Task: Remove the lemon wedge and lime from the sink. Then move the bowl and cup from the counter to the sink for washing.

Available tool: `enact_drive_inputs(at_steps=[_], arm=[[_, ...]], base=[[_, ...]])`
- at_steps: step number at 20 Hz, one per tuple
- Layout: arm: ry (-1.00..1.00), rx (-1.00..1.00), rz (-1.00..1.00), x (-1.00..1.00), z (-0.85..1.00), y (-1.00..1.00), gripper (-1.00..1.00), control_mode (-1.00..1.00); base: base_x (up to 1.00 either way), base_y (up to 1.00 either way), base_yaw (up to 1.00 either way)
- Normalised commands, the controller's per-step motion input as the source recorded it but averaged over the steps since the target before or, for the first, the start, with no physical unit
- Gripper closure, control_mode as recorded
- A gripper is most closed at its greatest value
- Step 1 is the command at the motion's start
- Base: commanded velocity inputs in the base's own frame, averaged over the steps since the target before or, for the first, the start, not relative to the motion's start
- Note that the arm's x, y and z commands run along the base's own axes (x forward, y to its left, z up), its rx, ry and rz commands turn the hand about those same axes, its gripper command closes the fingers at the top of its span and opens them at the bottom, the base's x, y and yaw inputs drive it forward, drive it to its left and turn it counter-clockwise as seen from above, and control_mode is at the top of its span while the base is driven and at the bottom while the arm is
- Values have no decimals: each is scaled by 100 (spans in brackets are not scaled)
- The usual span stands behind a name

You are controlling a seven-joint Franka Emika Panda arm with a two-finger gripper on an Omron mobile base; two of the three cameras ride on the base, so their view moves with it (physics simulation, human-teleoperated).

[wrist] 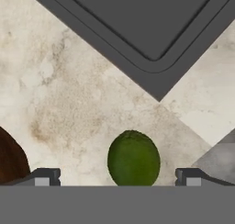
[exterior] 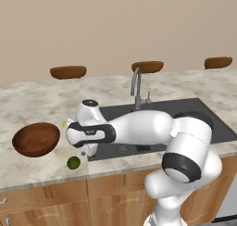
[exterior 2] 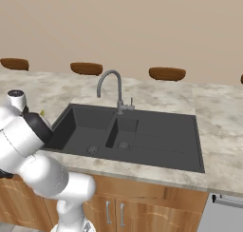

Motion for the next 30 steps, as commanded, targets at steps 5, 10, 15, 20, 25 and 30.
enact_drive_inputs(at_steps=[5, 10, 15, 20, 25, 30], arm=[[0, 0, 14, -1, 26, -11, -100, -100], [-7, 0, 26, 0, 23, -10, -100, -100], [-12, 0, 27, 10, 14, 0, -100, -100], [-15, 0, 17, 25, 9, 4, -100, -100], [-18, 0, 11, 31, 1, 17, -100, -100], [-14, 0, 11, 32, 0, 29, -100, -100]], base=[[0, 0, 0], [0, 0, 0], [0, 0, 0], [0, 0, 0], [0, 0, 0], [0, 0, 0]])
